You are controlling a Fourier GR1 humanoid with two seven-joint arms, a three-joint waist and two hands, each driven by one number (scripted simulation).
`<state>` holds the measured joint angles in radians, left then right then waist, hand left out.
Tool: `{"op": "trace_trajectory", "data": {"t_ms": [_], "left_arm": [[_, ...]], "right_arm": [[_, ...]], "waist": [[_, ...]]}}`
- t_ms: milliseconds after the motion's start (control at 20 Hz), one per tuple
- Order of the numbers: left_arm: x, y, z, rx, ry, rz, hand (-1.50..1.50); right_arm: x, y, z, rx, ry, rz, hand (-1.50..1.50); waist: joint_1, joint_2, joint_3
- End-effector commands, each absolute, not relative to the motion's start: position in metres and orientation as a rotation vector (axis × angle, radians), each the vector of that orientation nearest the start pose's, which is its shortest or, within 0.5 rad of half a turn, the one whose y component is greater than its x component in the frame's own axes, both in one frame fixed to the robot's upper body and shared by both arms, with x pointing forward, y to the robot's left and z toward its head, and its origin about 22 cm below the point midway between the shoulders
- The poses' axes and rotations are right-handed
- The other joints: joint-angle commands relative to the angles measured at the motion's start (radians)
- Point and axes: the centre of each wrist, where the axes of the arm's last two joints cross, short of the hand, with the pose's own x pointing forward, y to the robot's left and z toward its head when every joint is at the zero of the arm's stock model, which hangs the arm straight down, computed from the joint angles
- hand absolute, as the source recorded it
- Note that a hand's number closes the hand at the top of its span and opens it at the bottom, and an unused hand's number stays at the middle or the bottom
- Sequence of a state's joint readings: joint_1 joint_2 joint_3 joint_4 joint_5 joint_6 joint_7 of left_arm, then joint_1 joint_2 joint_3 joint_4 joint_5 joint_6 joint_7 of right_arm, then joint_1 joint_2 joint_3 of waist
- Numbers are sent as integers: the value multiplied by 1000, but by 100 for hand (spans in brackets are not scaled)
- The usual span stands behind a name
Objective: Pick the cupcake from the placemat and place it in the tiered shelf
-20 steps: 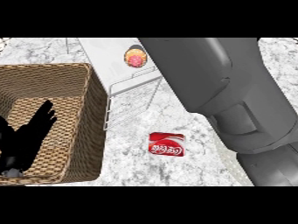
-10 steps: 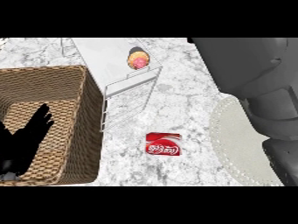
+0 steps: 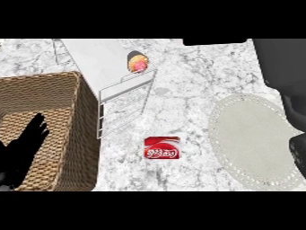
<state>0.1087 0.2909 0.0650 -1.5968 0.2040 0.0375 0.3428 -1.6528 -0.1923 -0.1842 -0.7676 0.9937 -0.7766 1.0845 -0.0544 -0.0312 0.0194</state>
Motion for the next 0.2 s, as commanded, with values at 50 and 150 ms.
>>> {"op": "trace_trajectory", "data": {"t_ms": [50,150], "left_arm": [[214,314,-15,145,-1076,121,0],[205,312,-17,146,-1074,110,0]], "right_arm": [[393,-92,413,-804,-1632,-579,-150],[386,-106,409,-815,-1651,-582,-150]], "waist": [[-35,2,-17],[-32,2,-17]]}}
